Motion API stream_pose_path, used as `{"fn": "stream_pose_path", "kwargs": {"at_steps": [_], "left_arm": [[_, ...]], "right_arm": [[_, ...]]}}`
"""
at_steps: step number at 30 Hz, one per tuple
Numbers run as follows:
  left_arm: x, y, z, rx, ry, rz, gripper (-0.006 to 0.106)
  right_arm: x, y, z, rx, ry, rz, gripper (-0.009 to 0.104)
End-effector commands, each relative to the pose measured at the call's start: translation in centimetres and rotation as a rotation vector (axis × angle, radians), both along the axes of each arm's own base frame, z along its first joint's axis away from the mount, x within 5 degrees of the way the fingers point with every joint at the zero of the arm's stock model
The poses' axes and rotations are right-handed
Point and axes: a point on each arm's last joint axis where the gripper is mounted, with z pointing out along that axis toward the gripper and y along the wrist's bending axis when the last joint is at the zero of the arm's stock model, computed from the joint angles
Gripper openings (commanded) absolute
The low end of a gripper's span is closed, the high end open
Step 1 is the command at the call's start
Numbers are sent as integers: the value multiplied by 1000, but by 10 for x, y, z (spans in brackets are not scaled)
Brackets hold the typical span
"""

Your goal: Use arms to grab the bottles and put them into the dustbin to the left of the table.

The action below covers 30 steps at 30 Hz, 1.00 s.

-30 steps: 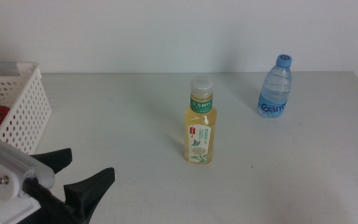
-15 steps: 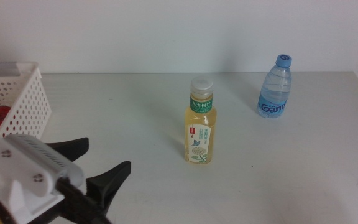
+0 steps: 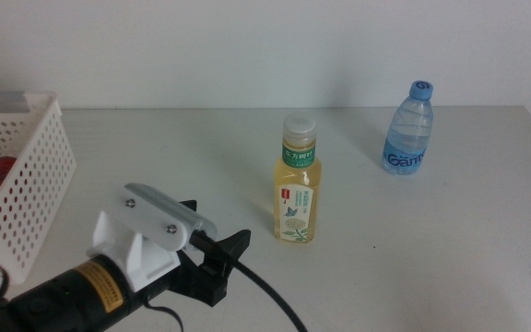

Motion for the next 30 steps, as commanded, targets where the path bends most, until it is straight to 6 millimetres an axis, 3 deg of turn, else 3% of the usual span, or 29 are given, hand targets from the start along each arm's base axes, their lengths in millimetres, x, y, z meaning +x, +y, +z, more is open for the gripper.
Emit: {"fn": "stream_pose_path", "kwargs": {"at_steps": [1,12,23,30], "left_arm": [[14,-12,16,-106,-92,-4,94],[46,-55,2,-148,-43,47,94],[55,-90,-10,-180,-80,117,94],[62,-99,-10,-178,-97,116,94]], "right_arm": [[0,0,11,-27,-106,0,93],[0,0,11,-27,-106,0,93],[0,0,11,-27,-106,0,93],[0,0,11,-27,-106,0,93]]}}
